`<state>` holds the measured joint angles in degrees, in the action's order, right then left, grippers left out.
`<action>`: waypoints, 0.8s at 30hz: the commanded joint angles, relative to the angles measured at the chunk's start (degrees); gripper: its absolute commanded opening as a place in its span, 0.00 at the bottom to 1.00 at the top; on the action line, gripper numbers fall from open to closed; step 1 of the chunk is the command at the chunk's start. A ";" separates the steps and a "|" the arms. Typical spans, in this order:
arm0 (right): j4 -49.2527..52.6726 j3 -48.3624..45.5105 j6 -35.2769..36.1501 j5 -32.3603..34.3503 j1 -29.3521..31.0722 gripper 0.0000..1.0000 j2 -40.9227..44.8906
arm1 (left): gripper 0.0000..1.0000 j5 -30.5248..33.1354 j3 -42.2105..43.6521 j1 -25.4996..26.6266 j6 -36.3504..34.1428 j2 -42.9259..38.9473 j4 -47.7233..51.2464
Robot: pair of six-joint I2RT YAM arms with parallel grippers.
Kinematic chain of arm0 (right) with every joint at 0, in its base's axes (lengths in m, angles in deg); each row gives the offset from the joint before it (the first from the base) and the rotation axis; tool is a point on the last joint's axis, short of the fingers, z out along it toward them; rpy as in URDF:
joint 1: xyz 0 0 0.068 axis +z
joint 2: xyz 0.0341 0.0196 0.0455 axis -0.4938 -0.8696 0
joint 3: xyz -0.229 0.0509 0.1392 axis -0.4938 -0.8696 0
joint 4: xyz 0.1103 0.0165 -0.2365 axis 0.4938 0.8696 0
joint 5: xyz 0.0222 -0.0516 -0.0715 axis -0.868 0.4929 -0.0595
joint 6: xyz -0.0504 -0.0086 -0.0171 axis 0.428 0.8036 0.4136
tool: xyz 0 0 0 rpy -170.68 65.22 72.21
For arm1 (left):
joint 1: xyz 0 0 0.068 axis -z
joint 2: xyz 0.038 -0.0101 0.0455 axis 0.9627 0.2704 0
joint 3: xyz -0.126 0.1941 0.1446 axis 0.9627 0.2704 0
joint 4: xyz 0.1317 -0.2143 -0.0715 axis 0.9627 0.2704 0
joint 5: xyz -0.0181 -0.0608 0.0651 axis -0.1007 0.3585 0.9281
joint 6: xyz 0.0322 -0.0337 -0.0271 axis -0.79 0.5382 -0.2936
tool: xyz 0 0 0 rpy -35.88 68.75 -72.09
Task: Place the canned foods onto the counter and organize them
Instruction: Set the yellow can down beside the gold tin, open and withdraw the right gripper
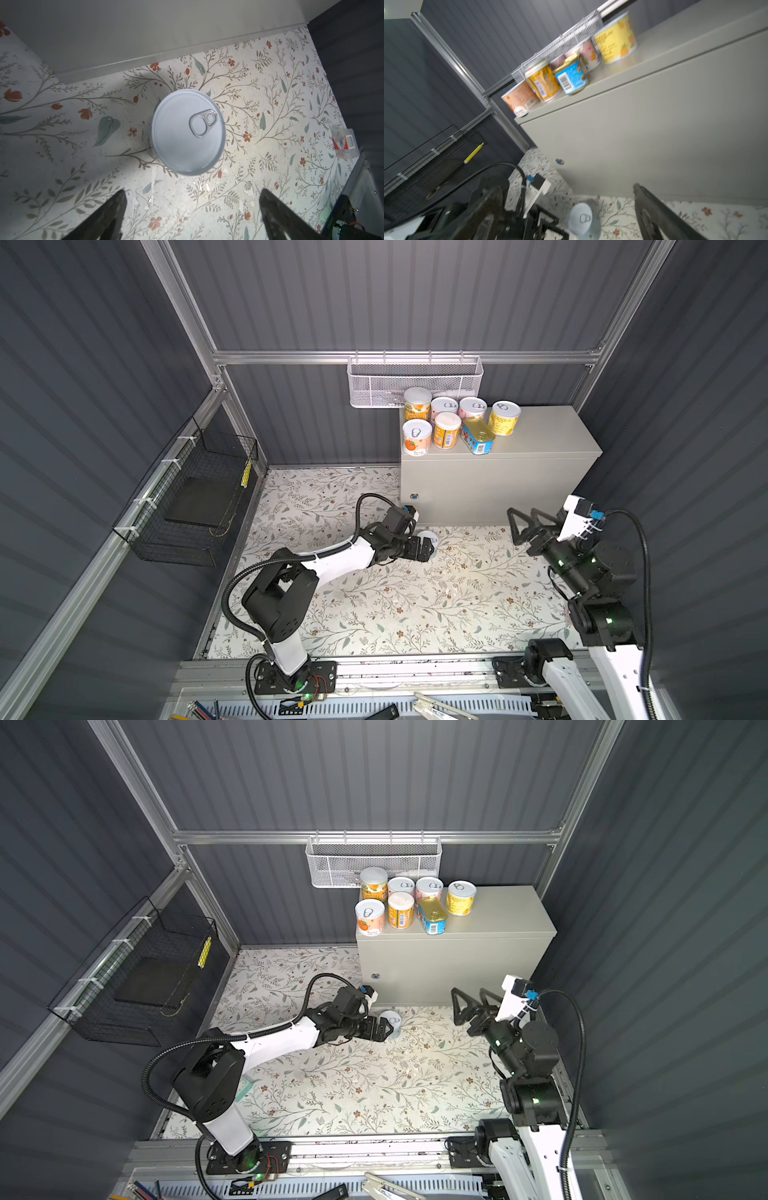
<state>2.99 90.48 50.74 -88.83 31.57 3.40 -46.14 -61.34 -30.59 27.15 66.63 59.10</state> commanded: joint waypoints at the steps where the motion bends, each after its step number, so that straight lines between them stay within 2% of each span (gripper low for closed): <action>1: 3.57 -2.76 -5.62 -8.02 -0.04 0.99 3.68 | 1.00 1.51 -2.74 -0.13 -0.29 1.50 -0.48; 3: 5.35 -3.94 -4.82 -8.36 0.08 0.99 6.20 | 1.00 2.06 -3.62 0.28 -0.15 2.61 -0.48; 9: 13.73 -4.34 -1.22 -4.02 0.05 0.99 10.18 | 1.00 4.29 -6.63 2.04 1.04 6.72 -1.03; 14: 17.64 -4.54 1.36 -3.77 0.08 0.99 9.72 | 1.00 6.00 -9.46 2.98 1.05 9.54 -0.43; 19: 18.64 -4.51 1.92 -7.71 0.13 0.99 8.91 | 1.00 5.06 -12.36 3.08 1.12 12.43 0.31; 24: 21.97 -3.01 2.43 -5.26 0.22 0.99 9.00 | 0.94 6.35 -14.97 3.12 0.34 14.96 3.29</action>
<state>22.31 86.33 51.85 -94.25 31.63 12.23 -40.59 -74.13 -27.61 27.66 80.16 59.80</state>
